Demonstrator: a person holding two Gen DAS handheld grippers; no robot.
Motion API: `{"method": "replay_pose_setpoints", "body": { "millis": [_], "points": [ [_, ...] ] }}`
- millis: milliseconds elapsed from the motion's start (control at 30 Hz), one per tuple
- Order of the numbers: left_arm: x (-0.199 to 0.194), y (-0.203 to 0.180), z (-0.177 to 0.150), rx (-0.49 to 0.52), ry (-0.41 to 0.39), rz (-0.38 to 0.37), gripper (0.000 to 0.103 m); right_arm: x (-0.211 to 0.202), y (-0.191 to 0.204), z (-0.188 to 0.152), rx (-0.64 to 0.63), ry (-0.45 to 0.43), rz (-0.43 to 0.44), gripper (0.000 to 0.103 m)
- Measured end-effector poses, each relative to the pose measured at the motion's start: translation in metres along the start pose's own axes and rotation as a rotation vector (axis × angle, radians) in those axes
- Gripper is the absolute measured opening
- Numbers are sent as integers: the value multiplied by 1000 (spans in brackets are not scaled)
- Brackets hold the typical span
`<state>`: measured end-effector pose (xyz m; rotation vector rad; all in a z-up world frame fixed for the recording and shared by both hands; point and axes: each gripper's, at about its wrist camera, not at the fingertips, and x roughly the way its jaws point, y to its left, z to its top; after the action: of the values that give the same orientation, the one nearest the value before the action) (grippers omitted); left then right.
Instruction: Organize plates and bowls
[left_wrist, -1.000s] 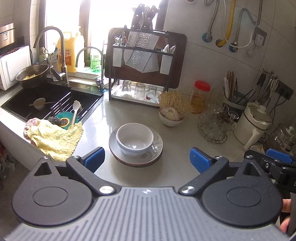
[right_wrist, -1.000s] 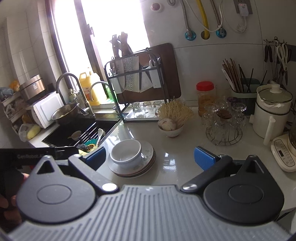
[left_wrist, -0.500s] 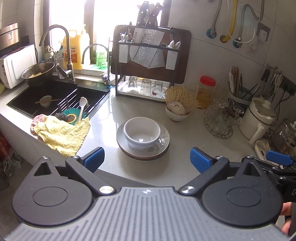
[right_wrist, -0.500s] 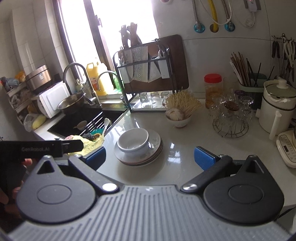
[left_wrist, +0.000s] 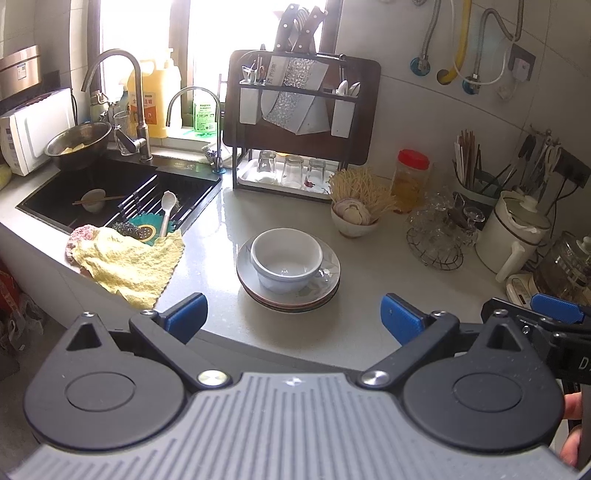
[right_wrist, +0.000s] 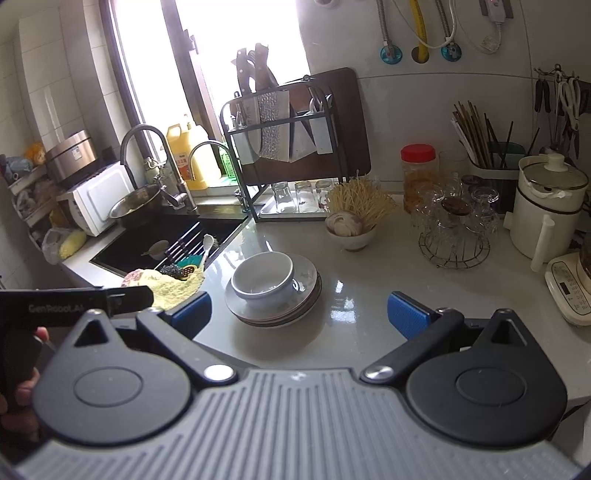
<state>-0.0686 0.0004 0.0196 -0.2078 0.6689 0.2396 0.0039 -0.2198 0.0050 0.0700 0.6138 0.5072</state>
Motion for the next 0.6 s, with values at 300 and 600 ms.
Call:
{"method": "replay_pose_setpoints", "body": {
  "millis": [300, 600],
  "points": [
    [-8, 1, -5, -4, -9, 12, 102, -2, 1, -1, 1, -1, -4, 103],
    [-13, 2, -10, -10, -6, 20, 102, -2, 0, -1, -2, 7, 0, 103]
  ]
}}
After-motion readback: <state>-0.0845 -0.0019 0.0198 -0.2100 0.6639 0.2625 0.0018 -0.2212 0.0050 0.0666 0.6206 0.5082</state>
